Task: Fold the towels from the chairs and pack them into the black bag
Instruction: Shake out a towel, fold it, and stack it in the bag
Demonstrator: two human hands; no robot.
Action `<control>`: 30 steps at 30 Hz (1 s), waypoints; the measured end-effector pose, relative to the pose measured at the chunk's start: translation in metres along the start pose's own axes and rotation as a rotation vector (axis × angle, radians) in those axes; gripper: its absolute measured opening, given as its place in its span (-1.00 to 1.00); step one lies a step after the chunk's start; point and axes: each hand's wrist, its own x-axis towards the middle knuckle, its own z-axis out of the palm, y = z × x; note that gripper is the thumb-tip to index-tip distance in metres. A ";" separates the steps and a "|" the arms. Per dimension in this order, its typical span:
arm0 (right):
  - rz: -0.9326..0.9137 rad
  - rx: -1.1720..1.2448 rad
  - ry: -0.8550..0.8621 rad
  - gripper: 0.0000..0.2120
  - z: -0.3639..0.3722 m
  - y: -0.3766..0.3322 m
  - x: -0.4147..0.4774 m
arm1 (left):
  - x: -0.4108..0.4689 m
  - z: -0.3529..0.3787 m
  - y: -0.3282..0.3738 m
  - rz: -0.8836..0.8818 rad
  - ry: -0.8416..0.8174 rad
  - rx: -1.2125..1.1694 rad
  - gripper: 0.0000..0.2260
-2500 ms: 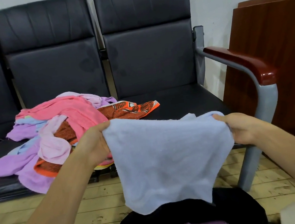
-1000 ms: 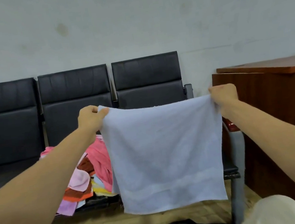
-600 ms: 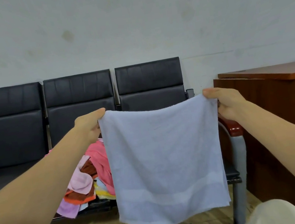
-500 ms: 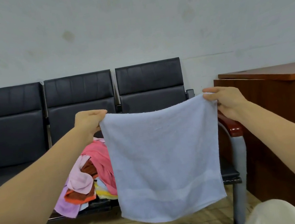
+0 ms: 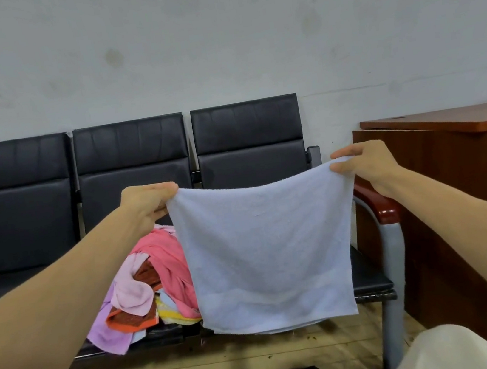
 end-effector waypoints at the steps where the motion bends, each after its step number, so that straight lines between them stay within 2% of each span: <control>1: 0.001 -0.014 -0.013 -0.73 -0.001 0.001 0.001 | 0.001 -0.001 -0.002 0.018 -0.004 0.028 -0.82; 4: -0.001 -0.069 -0.002 -0.72 -0.001 0.004 0.002 | 0.005 0.000 -0.010 0.100 0.035 0.191 -0.82; 10: -0.061 -0.237 0.109 -0.71 0.004 0.008 0.002 | 0.002 0.015 -0.022 0.407 0.164 0.515 -0.73; 15: -0.090 -0.360 0.130 -0.71 0.008 0.021 0.010 | 0.017 0.024 -0.036 0.467 0.196 0.606 -0.74; 19: -0.109 -0.463 0.126 -0.80 0.016 0.037 0.025 | 0.030 0.033 -0.048 0.538 0.184 0.767 -0.81; 22: -0.087 -0.519 0.151 -0.80 0.025 0.047 0.036 | 0.044 0.040 -0.057 0.556 0.200 0.823 -0.84; 26: -0.036 -0.560 0.218 -0.84 0.040 0.060 0.051 | 0.062 0.056 -0.071 0.495 0.259 0.818 -0.86; 30: 0.002 -0.592 0.172 -0.83 0.060 0.078 0.069 | 0.087 0.074 -0.093 0.341 0.194 0.719 -0.90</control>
